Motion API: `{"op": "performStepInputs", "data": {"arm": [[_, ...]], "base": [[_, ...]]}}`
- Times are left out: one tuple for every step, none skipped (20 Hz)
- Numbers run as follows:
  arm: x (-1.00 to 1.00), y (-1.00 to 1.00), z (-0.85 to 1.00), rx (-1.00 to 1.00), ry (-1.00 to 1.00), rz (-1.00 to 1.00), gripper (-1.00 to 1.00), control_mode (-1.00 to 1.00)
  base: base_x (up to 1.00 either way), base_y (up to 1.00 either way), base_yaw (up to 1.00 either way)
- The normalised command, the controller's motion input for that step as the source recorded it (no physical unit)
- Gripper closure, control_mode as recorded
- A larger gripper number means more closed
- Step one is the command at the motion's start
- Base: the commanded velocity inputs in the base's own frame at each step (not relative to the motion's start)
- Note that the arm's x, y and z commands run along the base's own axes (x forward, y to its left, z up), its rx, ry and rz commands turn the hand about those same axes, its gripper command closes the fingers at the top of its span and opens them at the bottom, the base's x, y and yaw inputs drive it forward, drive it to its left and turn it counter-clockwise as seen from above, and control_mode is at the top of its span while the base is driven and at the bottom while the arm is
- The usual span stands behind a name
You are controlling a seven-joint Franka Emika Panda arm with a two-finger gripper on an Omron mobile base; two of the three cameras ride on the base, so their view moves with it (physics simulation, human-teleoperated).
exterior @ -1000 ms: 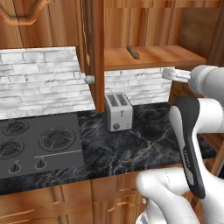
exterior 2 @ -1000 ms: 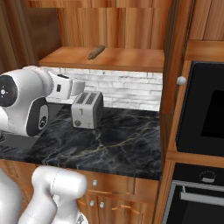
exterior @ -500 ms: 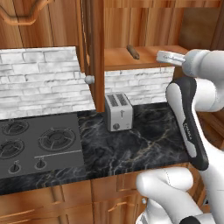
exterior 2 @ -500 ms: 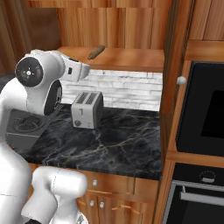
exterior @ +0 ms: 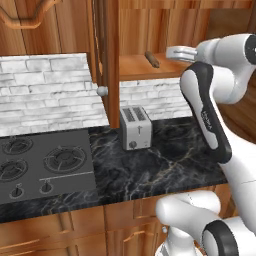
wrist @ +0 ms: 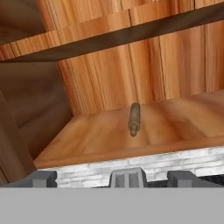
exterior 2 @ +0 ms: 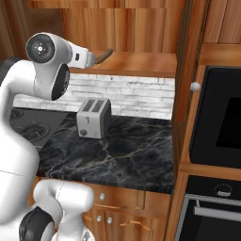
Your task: Open the cabinet, retrieve the rolling pin, and place it next to the meat on the cutting board to prepare for tenderizing.
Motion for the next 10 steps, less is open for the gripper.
{"op": "performStepInputs", "data": {"arm": [[0.32,0.3,-0.1,-0.13,0.04,0.02,-1.0,-1.0],[0.28,0.28,-0.17,-0.14,0.02,0.0,-1.0,-1.0],[0.21,0.26,-0.2,-0.14,0.0,0.0,-1.0,-1.0],[0.09,0.21,-0.22,-0.14,0.0,0.0,-1.0,-1.0],[0.11,0.18,-0.2,-0.13,0.0,0.0,-1.0,-1.0],[0.03,0.12,-0.2,-0.13,0.0,0.0,-1.0,-1.0],[0.03,0.06,-0.15,-0.09,0.0,0.0,-1.0,-1.0],[0.06,0.05,-0.11,-0.06,0.0,0.0,-1.0,-1.0],[0.06,0.05,0.0,0.0,0.0,0.0,-1.0,-1.0],[0.1,0.02,-0.01,0.0,0.0,0.0,-1.0,-1.0]], "base": [[0.0,0.0,0.0],[0.0,0.0,0.0],[0.0,0.0,0.0],[0.0,0.0,0.0],[0.0,0.0,0.0],[0.0,0.0,0.0],[0.0,0.0,0.0],[0.0,0.0,0.0],[0.0,0.0,0.0],[0.0,0.0,0.0]]}}
